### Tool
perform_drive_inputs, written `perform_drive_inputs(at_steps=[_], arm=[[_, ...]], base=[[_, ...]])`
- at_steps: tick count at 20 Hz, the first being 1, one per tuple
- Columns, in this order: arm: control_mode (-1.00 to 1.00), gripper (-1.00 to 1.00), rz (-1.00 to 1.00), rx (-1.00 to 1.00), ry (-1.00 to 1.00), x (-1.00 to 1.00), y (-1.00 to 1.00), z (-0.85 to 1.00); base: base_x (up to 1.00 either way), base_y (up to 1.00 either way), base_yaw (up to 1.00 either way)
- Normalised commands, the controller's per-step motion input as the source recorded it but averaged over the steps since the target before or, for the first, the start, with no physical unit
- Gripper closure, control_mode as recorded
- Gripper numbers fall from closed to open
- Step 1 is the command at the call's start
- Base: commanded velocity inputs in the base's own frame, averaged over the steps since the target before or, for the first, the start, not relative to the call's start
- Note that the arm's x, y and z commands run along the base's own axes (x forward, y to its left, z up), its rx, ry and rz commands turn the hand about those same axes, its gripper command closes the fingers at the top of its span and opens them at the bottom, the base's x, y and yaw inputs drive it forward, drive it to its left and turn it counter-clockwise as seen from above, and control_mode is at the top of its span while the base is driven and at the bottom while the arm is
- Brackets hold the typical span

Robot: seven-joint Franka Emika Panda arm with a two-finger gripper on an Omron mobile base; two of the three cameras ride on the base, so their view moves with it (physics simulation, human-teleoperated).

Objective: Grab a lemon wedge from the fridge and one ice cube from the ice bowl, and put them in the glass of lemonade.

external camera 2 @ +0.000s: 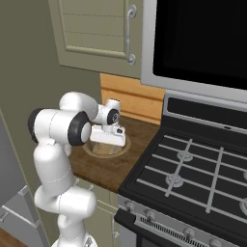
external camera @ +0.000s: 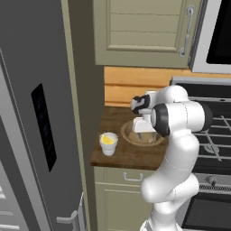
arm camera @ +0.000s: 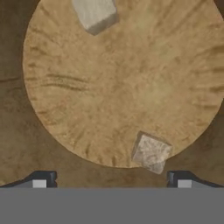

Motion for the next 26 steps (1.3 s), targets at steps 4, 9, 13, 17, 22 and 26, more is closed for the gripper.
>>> perform_drive_inputs(at_steps=[4,9,13,17,22,26], arm=[[-1.00,-1.00,-0.03,-0.07,0.04,0.05,0.02,0.00],[-1.00,-1.00,-0.04,-0.07,0.13,0.00,0.01,-0.18],[-1.00,-1.00,-0.03,-0.08,0.04,0.00,0.01,-0.08],[-1.00,-1.00,-0.02,-0.06,0.08,-0.01,0.33,0.00],[-1.00,-1.00,-0.03,-0.02,0.05,-0.08,0.29,0.02],[-1.00,-1.00,-0.05,-0.01,-0.01,0.00,0.01,0.37]], base=[[0.00,0.00,0.00],[0.00,0.00,0.00],[0.00,0.00,0.00],[0.00,0.00,0.00],[0.00,0.00,0.00],[0.00,0.00,0.00]])
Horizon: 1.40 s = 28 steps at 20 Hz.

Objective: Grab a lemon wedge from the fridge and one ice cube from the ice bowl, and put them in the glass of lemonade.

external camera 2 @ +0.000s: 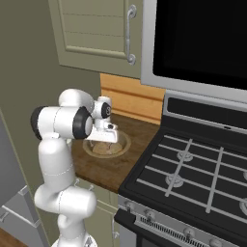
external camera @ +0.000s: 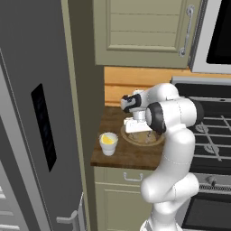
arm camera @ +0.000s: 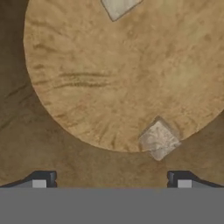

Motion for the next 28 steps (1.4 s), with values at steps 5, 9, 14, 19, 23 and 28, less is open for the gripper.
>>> perform_drive_inputs(at_steps=[5,9,14,19,23,28], arm=[[-1.00,-1.00,-0.07,0.00,0.00,-0.09,-0.09,0.05],[-1.00,-1.00,-0.08,0.00,0.00,-0.17,-0.10,-0.20],[-1.00,-1.00,-0.04,0.00,-0.09,-0.18,-0.02,-0.10],[-1.00,-1.00,0.00,-0.02,-0.17,-0.09,0.00,-0.01],[-1.00,-1.00,0.00,-0.02,0.00,0.00,0.00,-0.19],[-1.00,-1.00,0.00,-0.06,-0.01,0.00,0.00,-0.19]], base=[[0.00,0.00,0.00],[0.00,0.00,0.00],[0.00,0.00,0.00],[0.00,0.00,0.00],[0.00,0.00,0.00],[0.00,0.00,0.00]])
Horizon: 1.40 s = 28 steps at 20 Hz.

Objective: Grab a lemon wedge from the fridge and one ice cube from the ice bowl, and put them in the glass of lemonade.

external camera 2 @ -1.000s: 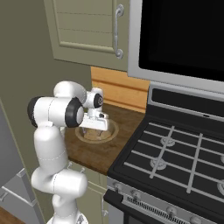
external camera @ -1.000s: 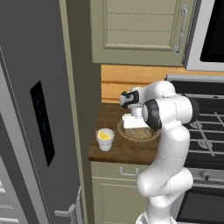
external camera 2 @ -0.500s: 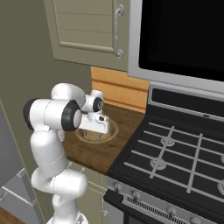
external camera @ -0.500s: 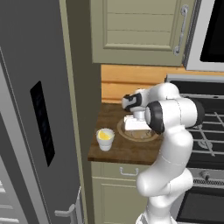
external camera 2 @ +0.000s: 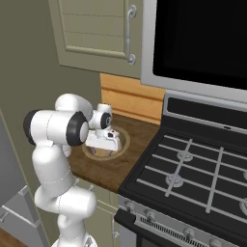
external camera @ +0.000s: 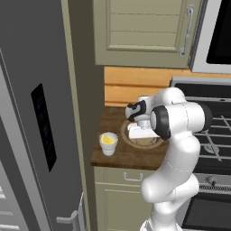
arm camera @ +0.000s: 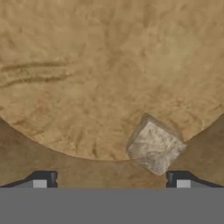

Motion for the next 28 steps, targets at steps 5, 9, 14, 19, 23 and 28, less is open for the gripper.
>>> perform_drive_inputs(at_steps=[5,9,14,19,23,28], arm=[[-1.00,-1.00,0.00,-0.08,0.00,0.38,0.00,0.13],[-1.00,-1.00,0.00,-0.02,0.07,0.27,0.00,-0.09],[-1.00,-1.00,0.00,-0.01,0.02,0.00,-0.11,-0.11],[-1.00,-1.00,0.02,0.00,0.00,-0.01,-0.17,-0.03],[-1.00,-1.00,0.08,0.00,-0.01,-0.02,0.01,-0.31],[-1.00,-1.00,0.08,0.00,0.00,0.00,0.00,-0.36]], base=[[0.00,0.00,0.00],[0.00,0.00,0.00],[0.00,0.00,0.00],[0.00,0.00,0.00],[0.00,0.00,0.00],[0.00,0.00,0.00]])
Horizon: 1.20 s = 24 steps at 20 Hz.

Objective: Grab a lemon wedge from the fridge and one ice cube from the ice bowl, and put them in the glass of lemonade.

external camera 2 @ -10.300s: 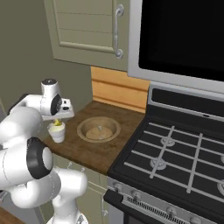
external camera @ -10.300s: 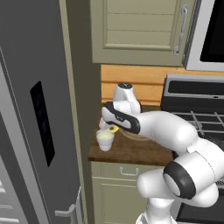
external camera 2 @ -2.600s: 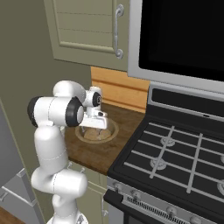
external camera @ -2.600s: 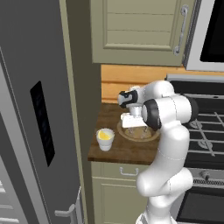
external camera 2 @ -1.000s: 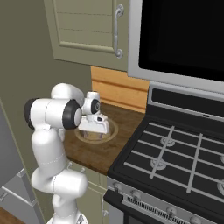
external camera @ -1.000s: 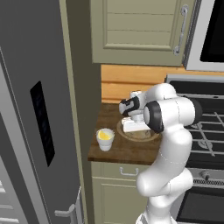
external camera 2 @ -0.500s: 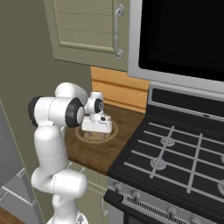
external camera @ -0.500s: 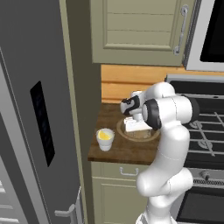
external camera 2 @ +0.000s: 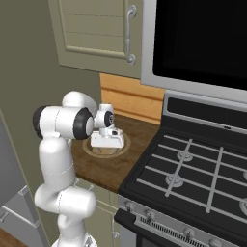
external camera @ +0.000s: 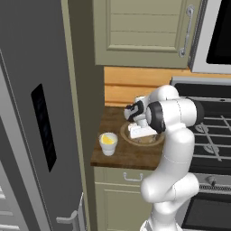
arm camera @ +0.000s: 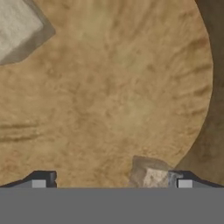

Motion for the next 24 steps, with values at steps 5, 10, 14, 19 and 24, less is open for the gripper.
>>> perform_drive_inputs(at_steps=[5,10,14,19,24], arm=[[-1.00,-1.00,0.07,0.00,0.00,-0.04,0.00,-0.36],[-1.00,-1.00,0.06,0.00,-0.05,0.00,0.02,-0.36],[-1.00,1.00,0.04,0.00,0.00,0.00,0.00,-0.16],[-1.00,1.00,0.03,0.00,0.00,0.00,0.00,-0.02],[-1.00,1.00,0.03,0.00,0.00,-0.10,0.00,-0.06]], base=[[0.00,0.00,0.00],[0.00,0.00,0.00],[0.00,0.00,0.00],[0.00,0.00,0.00],[0.00,0.00,0.00]])
